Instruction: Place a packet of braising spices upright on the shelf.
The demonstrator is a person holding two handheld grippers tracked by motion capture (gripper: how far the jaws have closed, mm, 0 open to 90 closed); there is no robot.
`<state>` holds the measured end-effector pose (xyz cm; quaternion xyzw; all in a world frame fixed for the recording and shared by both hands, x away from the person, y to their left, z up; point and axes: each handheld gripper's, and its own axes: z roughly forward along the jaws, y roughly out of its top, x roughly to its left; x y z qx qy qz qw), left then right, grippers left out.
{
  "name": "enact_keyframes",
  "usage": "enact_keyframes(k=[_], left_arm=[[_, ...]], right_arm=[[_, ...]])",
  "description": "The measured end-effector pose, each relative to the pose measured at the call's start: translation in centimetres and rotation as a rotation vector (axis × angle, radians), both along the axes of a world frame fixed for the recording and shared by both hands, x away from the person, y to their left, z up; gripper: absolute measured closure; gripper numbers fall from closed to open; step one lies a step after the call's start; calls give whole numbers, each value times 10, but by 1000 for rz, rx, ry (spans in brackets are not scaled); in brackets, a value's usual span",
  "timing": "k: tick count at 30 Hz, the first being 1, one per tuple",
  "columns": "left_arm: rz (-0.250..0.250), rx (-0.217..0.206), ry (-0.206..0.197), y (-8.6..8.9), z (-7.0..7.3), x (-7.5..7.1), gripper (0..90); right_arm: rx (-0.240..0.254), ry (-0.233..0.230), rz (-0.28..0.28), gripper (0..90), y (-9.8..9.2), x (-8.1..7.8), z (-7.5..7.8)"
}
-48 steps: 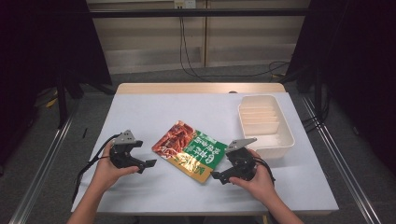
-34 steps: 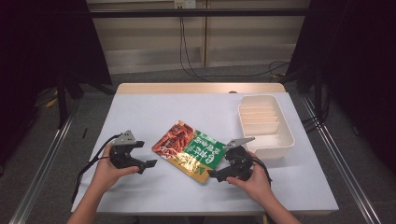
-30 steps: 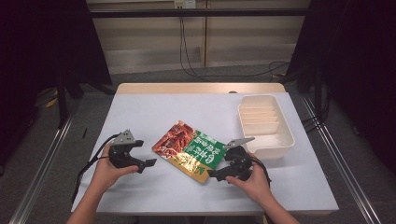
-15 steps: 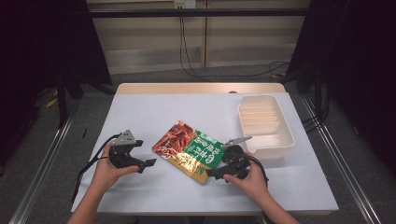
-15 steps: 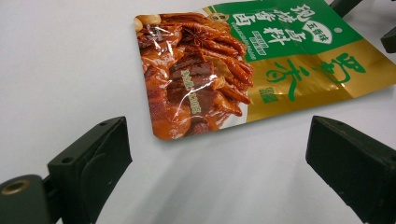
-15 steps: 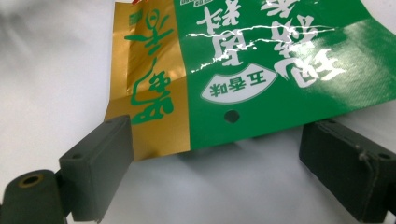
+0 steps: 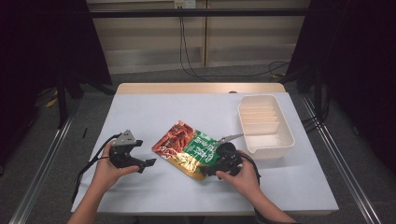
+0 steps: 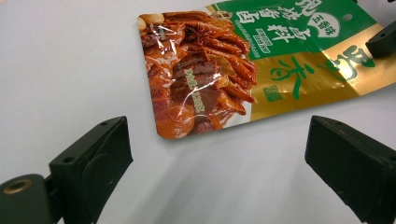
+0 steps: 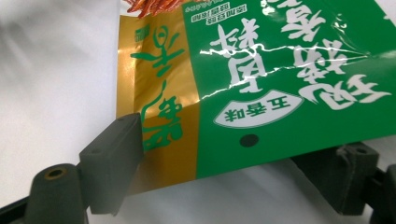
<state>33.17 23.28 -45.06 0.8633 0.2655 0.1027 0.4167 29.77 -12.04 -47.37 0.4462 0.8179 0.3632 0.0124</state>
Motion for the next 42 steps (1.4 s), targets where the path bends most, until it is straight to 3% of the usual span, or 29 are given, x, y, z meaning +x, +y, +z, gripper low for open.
enact_keyframes(k=[13, 17, 21, 24, 30, 34, 35, 36, 41, 42], left_arm=[[10, -1, 6, -1, 0, -1, 72], [9, 1, -4, 0, 1, 0, 73], [6, -1, -5, 0, 1, 0, 75], [7, 5, -6, 1, 1, 0, 76], [11, 2, -5, 1, 1, -1, 78], [10, 6, -12, 1, 2, 0, 80], [11, 7, -10, 1, 2, -1, 80], [11, 6, -12, 2, 2, -1, 81], [19, 13, -15, 3, 4, -1, 82], [13, -2, -13, 2, 3, -1, 83]], right_arm=[[4, -6, -14, 281, 1, 5, 0], [-26, -36, -16, 346, 6, 6, 0], [-9, -66, -33, 381, 7, 8, -3], [-3, -49, -57, 451, 6, 10, -2], [15, -42, -79, 481, 4, 11, -3], [24, 9, -98, 638, 4, 12, -2], [24, 9, -98, 638, 4, 12, -2], [29, 39, -122, 694, 5, 13, 0], [22, 48, -126, 765, 7, 16, 4], [24, 57, -135, 793, 7, 17, 5]])
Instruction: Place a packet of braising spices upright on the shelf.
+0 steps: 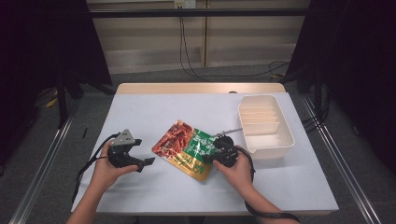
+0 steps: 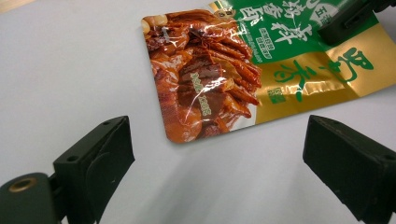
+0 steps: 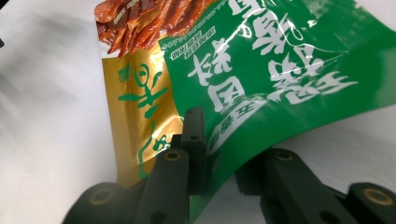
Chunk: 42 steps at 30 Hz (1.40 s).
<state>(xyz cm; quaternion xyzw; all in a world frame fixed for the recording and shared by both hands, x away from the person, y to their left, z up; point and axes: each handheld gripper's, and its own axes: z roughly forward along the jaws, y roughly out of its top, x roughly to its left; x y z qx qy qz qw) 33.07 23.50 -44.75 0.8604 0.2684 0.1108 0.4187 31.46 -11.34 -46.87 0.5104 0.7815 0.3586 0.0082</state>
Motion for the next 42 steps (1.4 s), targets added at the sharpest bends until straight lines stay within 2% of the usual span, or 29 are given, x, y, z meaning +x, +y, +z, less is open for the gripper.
enact_keyframes(k=[3, 9, 11, 21, 27, 28, 33, 36, 37, 38, 39, 41, 42], left_arm=[[3, 13, -2, 0, 1, 0, 83], [3, -10, -4, 1, 2, 0, 84], [8, -10, -5, 1, 3, 0, 84], [1, -16, -2, 1, 3, -1, 84], [0, -10, -7, 1, 3, 0, 84], [0, 2, -8, 2, 4, 0, 84], [-3, -4, -16, 2, 5, 0, 84], [3, -14, -13, 2, 5, 0, 84], [1, -1, -15, 3, 5, 0, 84], [3, 2, -15, 3, 6, 0, 84], [8, -5, -13, 2, 5, 0, 84], [3, 5, -14, 3, 6, 0, 84], [3, -9, -11, 2, 5, 0, 84]], right_arm=[[1, 5, -7, 827, 0, 1, 1], [-17, 3, -10, 890, 1, 5, 11], [-24, 21, -12, 900, 1, 7, 16], [-32, 55, 35, 900, 4, 19, 45], [-62, 85, 57, 900, 7, 26, 61], [-73, 91, 64, 900, 8, 28, 66], [-91, 84, 82, 900, 10, 31, 76], [-98, 107, 80, 900, 9, 34, 85], [-95, 111, 83, 900, 9, 35, 87], [-112, 113, 89, 900, 7, 38, 92], [-112, 113, 89, 900, 7, 38, 92], [-121, 119, 92, 900, 6, 40, 98], [-126, 125, 96, 900, 6, 42, 103]])
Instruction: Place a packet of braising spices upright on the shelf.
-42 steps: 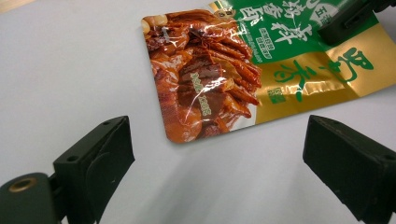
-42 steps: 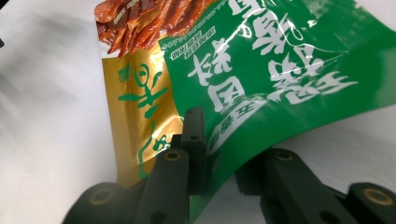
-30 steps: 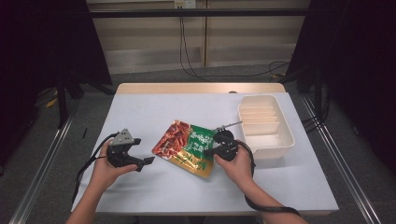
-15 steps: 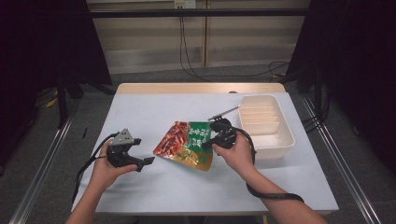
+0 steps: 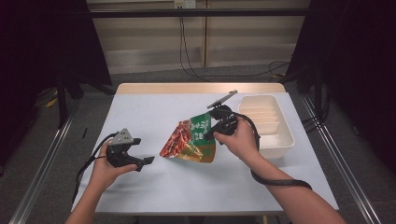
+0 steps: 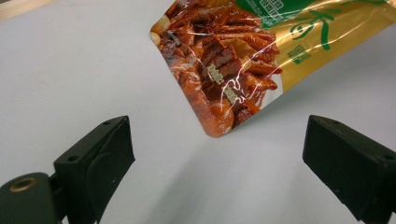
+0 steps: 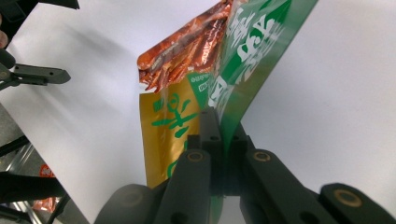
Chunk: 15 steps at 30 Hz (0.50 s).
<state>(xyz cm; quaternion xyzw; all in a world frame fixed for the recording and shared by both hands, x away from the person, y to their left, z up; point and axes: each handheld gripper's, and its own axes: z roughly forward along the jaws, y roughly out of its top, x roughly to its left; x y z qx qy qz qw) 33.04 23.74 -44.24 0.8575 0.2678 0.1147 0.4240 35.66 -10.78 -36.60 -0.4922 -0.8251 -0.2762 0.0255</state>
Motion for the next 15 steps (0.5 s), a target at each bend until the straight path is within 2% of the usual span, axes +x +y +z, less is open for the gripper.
enact_keyframes(k=[2, 7, 12, 15], left_arm=[[-1, -3, 1, 0, 0, 0, 84], [-2, -11, 7, 0, 0, 0, 84], [-2, -13, 10, 0, 0, 0, 84], [-5, -10, 7, 0, 0, 0, 84]], right_arm=[[-16, 1, 8, 900, 0, 2, 5], [-18, 8, 9, 900, -2, 6, 15], [-52, 15, 28, 900, -3, 13, 29], [-51, 25, 29, 900, -3, 15, 34]])
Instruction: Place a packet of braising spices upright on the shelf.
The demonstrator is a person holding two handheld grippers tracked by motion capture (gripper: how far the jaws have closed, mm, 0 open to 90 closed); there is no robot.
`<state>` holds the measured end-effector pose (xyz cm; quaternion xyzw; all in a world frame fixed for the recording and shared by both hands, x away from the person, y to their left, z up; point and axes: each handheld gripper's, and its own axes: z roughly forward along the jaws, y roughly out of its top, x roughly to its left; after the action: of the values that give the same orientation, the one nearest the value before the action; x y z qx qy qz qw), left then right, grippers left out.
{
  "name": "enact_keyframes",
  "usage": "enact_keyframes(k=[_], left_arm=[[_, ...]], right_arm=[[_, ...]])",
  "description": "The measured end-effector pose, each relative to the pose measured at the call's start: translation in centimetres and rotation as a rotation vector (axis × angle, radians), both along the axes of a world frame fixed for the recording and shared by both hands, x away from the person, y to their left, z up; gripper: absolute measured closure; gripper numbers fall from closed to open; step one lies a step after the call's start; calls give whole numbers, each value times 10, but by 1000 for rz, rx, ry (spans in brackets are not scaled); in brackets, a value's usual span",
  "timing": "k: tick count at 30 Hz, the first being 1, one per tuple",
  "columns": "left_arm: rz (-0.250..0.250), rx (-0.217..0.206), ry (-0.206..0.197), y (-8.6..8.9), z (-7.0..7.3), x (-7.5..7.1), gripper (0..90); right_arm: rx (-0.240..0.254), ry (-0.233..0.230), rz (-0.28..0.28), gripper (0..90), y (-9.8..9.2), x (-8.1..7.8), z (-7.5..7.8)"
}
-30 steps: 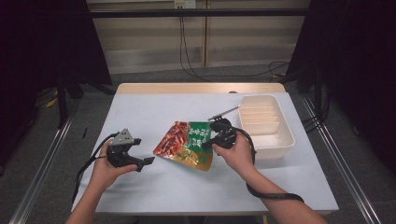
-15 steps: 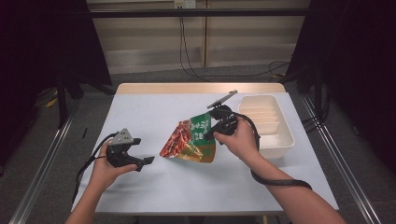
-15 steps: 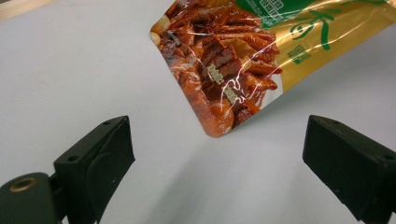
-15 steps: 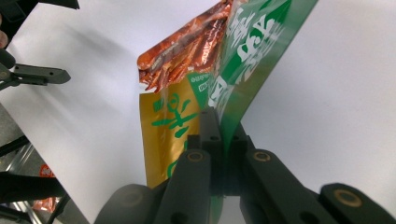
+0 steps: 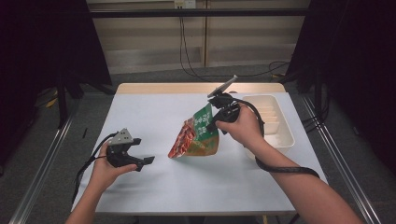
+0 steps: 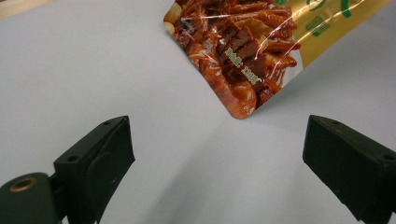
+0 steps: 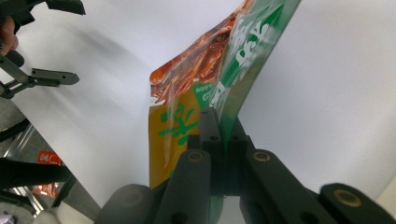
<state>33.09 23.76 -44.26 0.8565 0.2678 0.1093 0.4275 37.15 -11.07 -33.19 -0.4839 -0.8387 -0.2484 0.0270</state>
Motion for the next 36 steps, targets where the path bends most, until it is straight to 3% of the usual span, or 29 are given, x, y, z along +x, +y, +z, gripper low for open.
enact_keyframes(k=[18, 19, 24, 36], left_arm=[[6, -7, 4, 0, 0, 0, 84], [12, -17, 7, 0, -1, 0, 84], [13, -12, 5, 0, -1, 0, 84], [7, -8, 2, 0, 0, 0, 84]], right_arm=[[-63, 46, 96, 900, -5, 15, 44], [-91, 53, 108, 900, -5, 16, 48], [-134, 84, 150, 900, -3, 21, 60], [-254, 81, 198, 900, -8, 20, 84]])
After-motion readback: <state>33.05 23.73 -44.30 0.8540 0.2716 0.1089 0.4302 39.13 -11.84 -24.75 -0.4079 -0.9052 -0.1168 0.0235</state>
